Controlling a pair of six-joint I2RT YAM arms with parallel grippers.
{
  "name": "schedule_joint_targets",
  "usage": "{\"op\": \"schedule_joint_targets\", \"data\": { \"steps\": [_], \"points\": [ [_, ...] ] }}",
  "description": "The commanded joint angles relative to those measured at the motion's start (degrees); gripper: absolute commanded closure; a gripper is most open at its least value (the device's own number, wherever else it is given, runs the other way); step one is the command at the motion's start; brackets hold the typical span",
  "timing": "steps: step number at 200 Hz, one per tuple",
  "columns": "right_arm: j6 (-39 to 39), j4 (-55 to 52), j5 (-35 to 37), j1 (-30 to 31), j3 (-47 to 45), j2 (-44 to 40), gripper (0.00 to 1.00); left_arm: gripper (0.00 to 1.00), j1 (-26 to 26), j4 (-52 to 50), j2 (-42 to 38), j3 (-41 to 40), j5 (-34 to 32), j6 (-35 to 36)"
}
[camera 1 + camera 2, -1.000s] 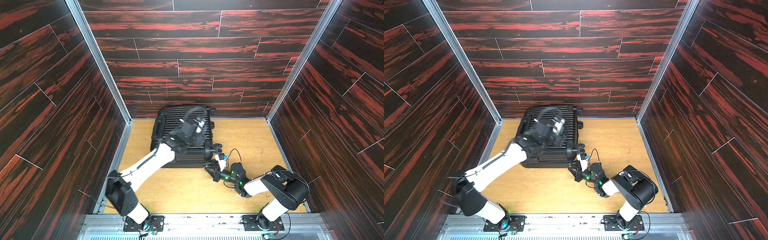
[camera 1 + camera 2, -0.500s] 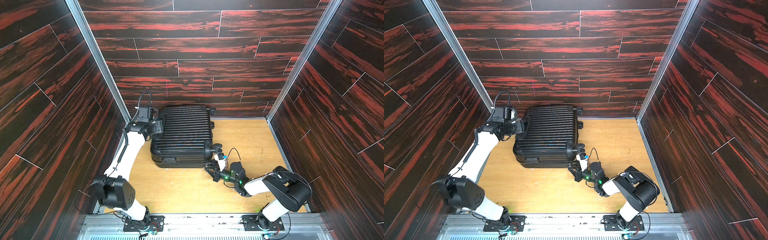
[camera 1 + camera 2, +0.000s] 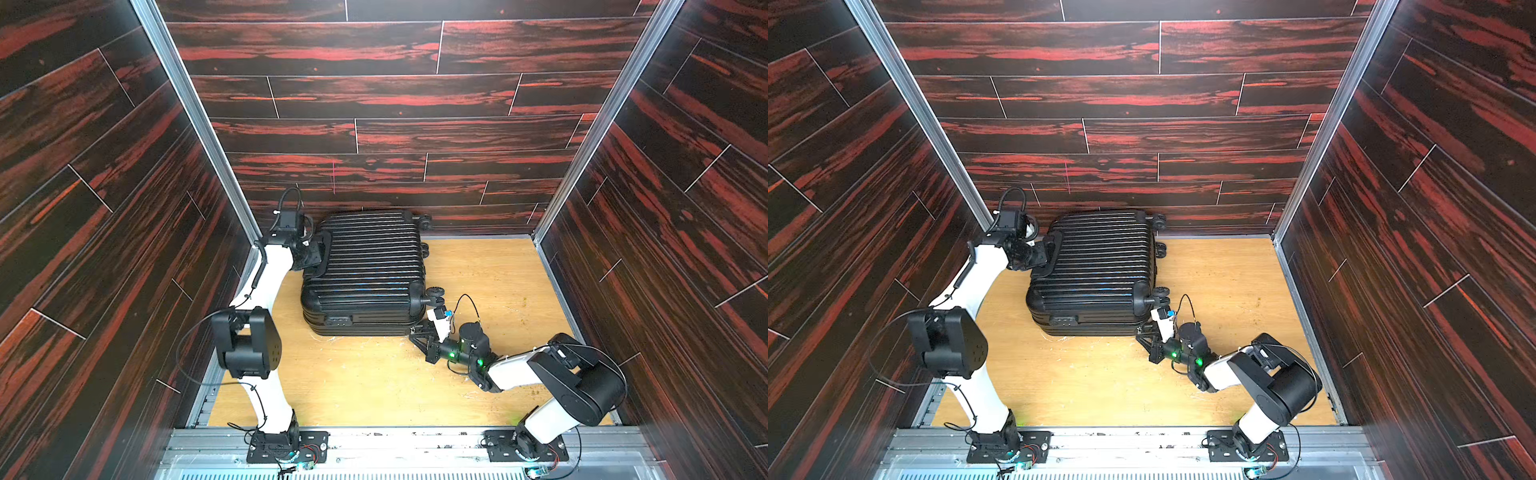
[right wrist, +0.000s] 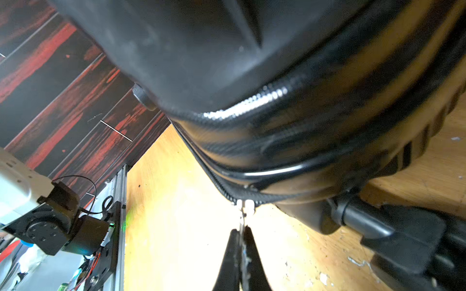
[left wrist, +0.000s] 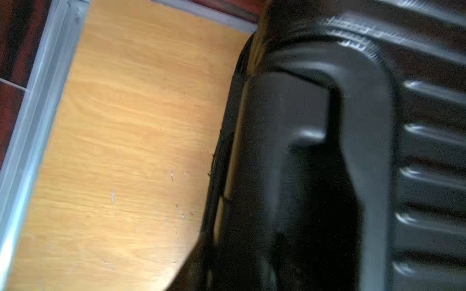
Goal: Close the suitcase zippers
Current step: Zip the zipper on the suitcase.
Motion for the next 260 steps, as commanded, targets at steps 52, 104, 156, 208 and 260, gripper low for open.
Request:
{"op": "schedule_joint_targets", "data": {
  "steps": [52, 104, 156, 208, 260],
  "points": [
    [-6.28, -7.59, 1.21, 1.88, 0.88, -4.66, 1.0, 0.79, 0.38, 2.73, -3.43, -4.62, 0.01, -24.14],
    [-12.12, -13.89, 4.11, 5.25, 3.06, -6.94, 1.0, 0.83, -0.07, 13.54, -13.45, -16.48, -5.15, -42.4],
    [-17.14, -22.49, 8.22, 8.17, 8.0, -7.04, 1.0, 0.83, -3.5, 12.67, -19.7, -21.98, -11.78, -50.43],
    [-21.56, -27.31, 10.56, 9.91, 11.18, -6.6, 1.0, 0.83, -9.91, 11.76, -27.92, -30.68, -20.76, -66.17],
    [-25.57, -30.32, 11.89, 14.13, 13.74, -5.95, 1.0, 0.83, -16.34, 7.98, -30.18, -31.65, -28.96, -79.21]
  ]
}}
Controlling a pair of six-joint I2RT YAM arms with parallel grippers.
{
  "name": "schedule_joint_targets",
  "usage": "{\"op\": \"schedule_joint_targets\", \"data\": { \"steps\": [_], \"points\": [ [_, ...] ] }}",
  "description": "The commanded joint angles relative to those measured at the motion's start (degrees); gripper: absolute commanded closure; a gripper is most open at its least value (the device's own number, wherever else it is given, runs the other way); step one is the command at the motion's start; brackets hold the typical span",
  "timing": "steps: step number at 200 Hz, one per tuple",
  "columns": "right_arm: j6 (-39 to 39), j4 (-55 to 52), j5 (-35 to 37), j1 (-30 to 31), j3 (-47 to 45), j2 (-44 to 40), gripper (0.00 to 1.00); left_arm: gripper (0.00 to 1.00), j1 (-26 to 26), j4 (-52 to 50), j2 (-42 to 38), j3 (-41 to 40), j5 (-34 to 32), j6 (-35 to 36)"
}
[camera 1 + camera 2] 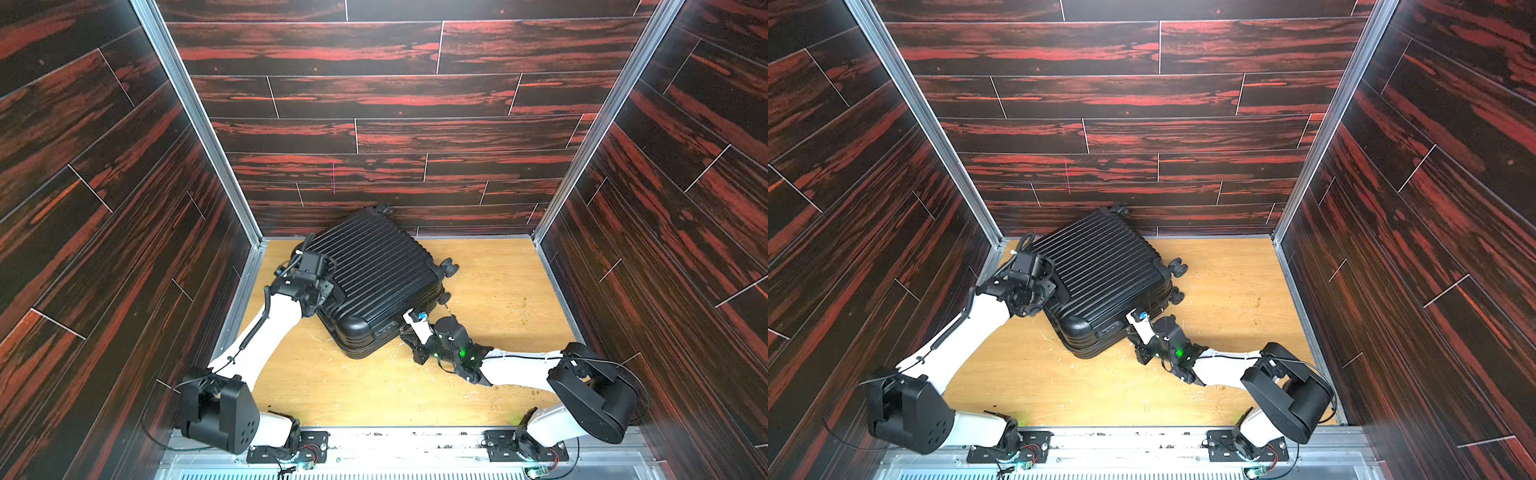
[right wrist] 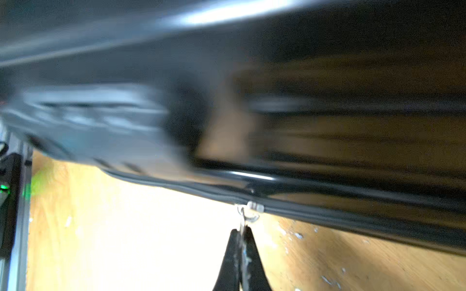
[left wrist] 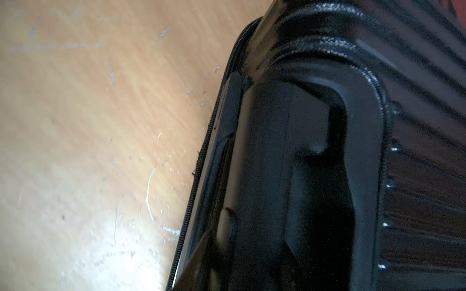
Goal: Close the suitcase zippers
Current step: Zip the zipper on the suitcase.
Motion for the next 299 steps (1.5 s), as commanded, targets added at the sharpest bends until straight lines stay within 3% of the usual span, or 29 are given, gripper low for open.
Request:
{"op": "schedule_joint_targets", "data": {
  "steps": [1, 42, 74, 86, 111, 126, 139, 170, 185, 209, 242, 299],
  "points": [
    [-3.82, -1.48, -4.55, 3.9, 1.79, -0.37, 1.0, 0.83, -1.54, 3.57, -2.08, 1.02, -8.76, -23.82],
    [-5.36, -1.66, -4.52, 6.62, 3.26, 0.18, 1.0, 0.82, -6.57, 4.8, -1.11, 1.17, -11.43, -29.98],
    [-6.52, -2.45, -3.36, 7.06, 2.98, -0.47, 1.0, 0.78, -8.83, 9.44, -0.05, 1.5, -10.87, -28.02],
    [-6.73, -2.38, -1.25, 6.99, 1.96, -1.15, 1.0, 0.65, -8.82, 11.94, -0.01, 2.1, -10.26, -22.63],
    [-7.1, -2.11, -0.93, 5.41, -0.32, -2.99, 1.0, 0.24, -8.9, 14.58, -1.21, 2.42, -11.31, -12.71],
    [-7.44, -2.25, -1.6, 4.34, -1.24, -3.74, 1.0, 0.09, -8.9, 18.26, -2.99, 0.32, -11.73, -6.78],
    [-8.1, -2.4, -2.15, 3.61, -1.94, -4.5, 1.0, 0.02, -8.91, 20.65, -4.48, -1.21, -12.28, -1.13],
    [-8.79, -2.85, -5.86, -0.13, -3.75, -6.76, 1.0, 0.0, -8.75, 25.54, -5.85, -2.44, -8.12, 19.52],
    [-9.04, -4.96, -7.07, -2.33, -4.17, -8.46, 1.0, 0.02, -7.97, 25.61, -6.0, -1.35, -0.9, 33.68],
    [-9.32, -6.38, -9.69, -6.12, -6.19, -11.91, 1.0, 0.07, -6.44, 19.27, -4.64, 2.62, 10.42, 52.55],
    [-9.44, -10.15, -10.75, -10.55, -7.48, -15.0, 1.0, 0.17, -4.49, 2.68, -2.31, 9.37, 28.57, 75.11],
    [-7.86, -11.7, -13.35, -17.43, -9.47, -18.29, 1.0, 0.15, -3.54, -10.57, -4.08, 9.56, 41.41, 114.0]
  ]
}}
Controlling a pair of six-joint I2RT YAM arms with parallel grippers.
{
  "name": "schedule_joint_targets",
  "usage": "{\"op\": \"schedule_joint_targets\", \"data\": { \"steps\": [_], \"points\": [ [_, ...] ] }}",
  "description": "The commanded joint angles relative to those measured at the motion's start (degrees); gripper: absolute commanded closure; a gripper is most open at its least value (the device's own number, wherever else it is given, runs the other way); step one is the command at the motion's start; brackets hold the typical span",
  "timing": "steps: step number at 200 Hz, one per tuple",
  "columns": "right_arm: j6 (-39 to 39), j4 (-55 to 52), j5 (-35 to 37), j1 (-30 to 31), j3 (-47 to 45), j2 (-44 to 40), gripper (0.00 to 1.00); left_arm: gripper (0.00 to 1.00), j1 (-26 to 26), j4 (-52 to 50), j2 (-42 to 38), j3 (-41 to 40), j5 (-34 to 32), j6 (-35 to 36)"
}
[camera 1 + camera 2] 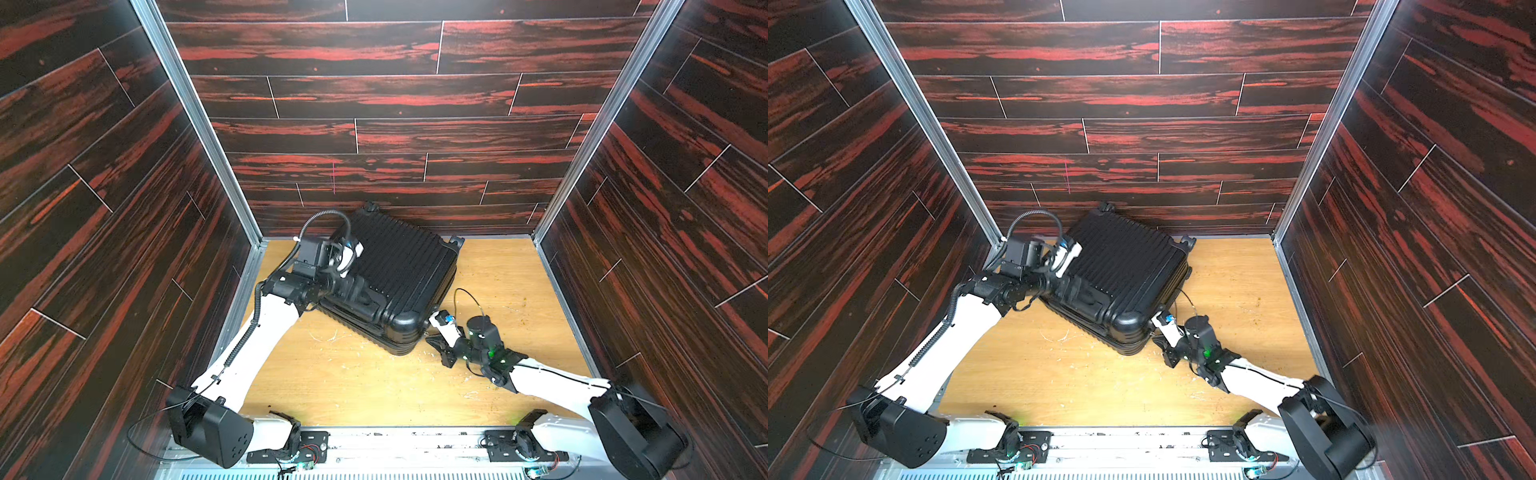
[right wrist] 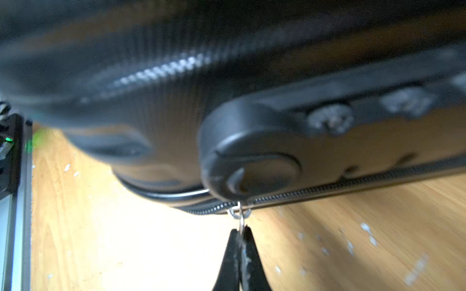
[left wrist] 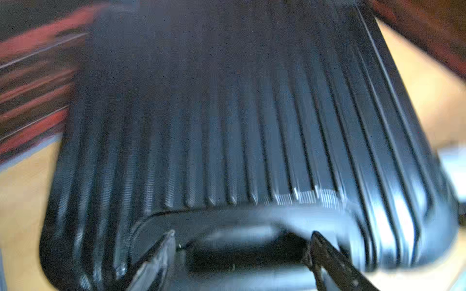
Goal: Close the suitcase zippers
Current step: Zip the zipper on the suitcase, then adjust the suitcase at the center of the board.
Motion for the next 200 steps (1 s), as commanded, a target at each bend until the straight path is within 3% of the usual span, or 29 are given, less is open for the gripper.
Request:
{"op": "schedule_joint_targets", "data": {
  "steps": [1, 41, 75, 106, 136, 183, 200],
  "points": [
    [0.77, -1.25, -1.68, -2.24, -0.27, -2.22, 1.0, 0.15, 0.33, -9.59, -1.03, 0.15, 9.78, 23.99],
    [0.76, -2.66, -2.98, -3.34, 0.21, -2.34, 1.0, 0.24, 1.4, -19.54, 5.18, 4.4, 15.61, 42.17],
    [1.12, -2.25, -3.6, -3.31, 0.08, -1.93, 1.0, 0.28, 1.73, -23.97, 11.84, 8.99, 15.57, 48.68],
    [1.03, -2.13, -4.29, -3.3, 0.0, -1.49, 1.0, 0.3, 1.66, -20.1, 15.12, 10.08, 12.69, 49.88],
    [0.72, -2.44, -4.55, -3.36, 0.17, -1.38, 1.0, 0.37, 1.23, -24.66, 18.83, 13.13, 12.6, 53.92],
    [-0.56, -3.91, -5.88, -3.32, 0.87, -1.6, 1.0, 0.43, -2.1, -22.26, 19.34, 8.26, 8.21, 55.38],
    [-0.58, -4.5, -5.88, -3.31, 1.29, -1.43, 1.0, 0.51, -2.86, -21.81, 18.87, 8.02, 8.17, 55.46]
  ]
}}
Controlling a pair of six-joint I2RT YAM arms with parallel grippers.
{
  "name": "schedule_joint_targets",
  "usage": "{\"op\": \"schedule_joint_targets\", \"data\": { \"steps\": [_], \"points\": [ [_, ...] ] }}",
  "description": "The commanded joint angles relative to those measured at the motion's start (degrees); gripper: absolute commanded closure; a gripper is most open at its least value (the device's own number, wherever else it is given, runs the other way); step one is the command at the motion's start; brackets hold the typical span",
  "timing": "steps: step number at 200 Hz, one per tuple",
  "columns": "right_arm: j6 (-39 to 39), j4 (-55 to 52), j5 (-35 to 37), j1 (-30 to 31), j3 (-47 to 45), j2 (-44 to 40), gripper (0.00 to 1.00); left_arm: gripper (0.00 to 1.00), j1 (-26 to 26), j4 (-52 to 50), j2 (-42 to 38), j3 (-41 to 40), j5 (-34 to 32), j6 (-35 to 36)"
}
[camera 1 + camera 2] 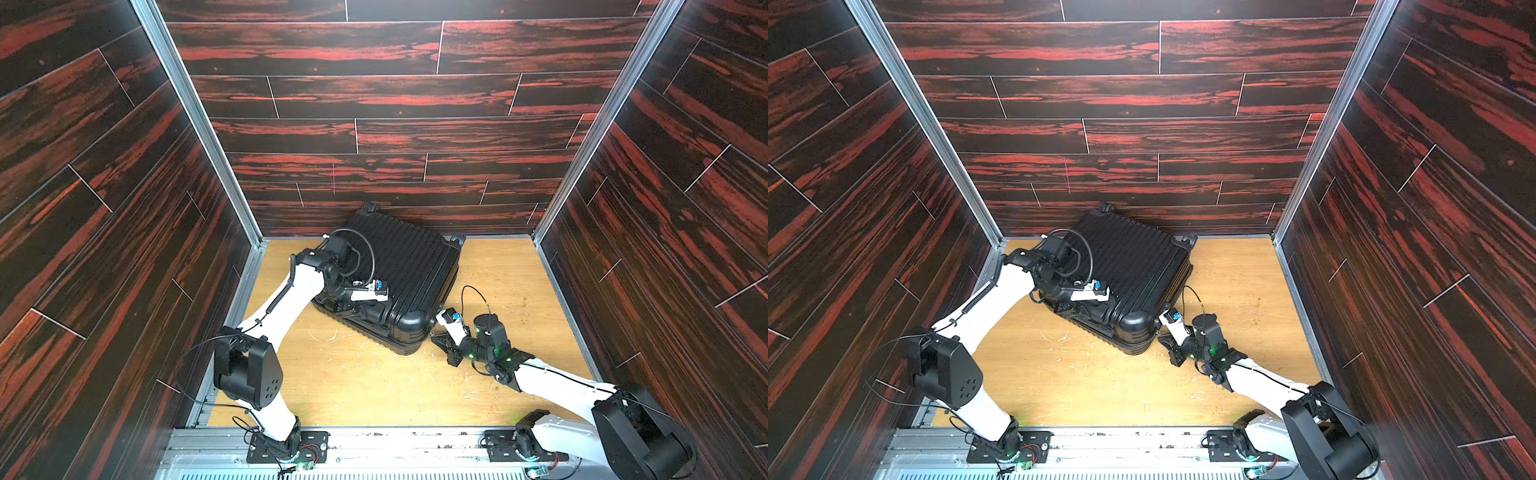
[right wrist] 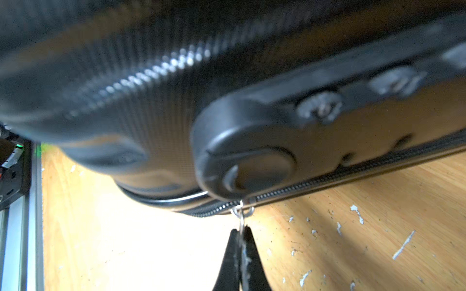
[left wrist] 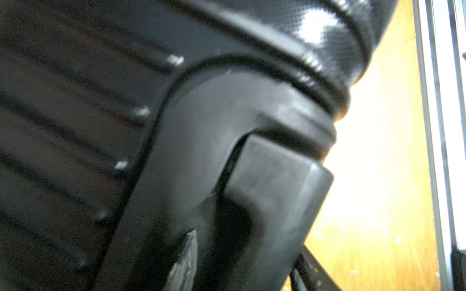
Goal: Close the suitcase zippers
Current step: Adjust the suitcase at the center of the board.
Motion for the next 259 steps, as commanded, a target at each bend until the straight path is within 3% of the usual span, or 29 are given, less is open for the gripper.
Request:
{"op": "schedule_joint_targets", "data": {
  "steps": [1, 23, 56, 92, 132, 259],
  "points": [
    [-1.05, -1.83, -2.17, -0.27, 1.3, -0.48, 1.0, 0.51, -1.6, -1.1, -0.02, -2.38, -2.02, 2.19],
    [-0.93, -1.99, -4.24, -0.26, 1.31, -0.65, 1.0, 0.68, -2.72, 0.53, -1.48, -3.38, -2.02, 1.7],
    [-1.09, -2.37, -3.86, -0.29, 1.62, -1.26, 1.0, 0.78, -3.37, 1.99, -4.23, -5.09, -1.45, -0.07],
    [-1.41, -2.97, -1.05, -0.32, 2.54, -1.26, 1.0, 0.79, -4.25, 2.26, -7.16, -6.7, -1.44, -5.05],
    [-2.48, -3.03, -4.38, -0.2, 2.7, -1.24, 1.0, 0.79, -5.06, 12.4, -12.23, -10.7, -5.13, -16.75],
    [-3.47, -5.05, -11.56, 1.66, 2.11, -5.27, 1.0, 0.83, -7.57, 21.0, -13.87, -6.45, -16.67, -29.15]
  ]
}}
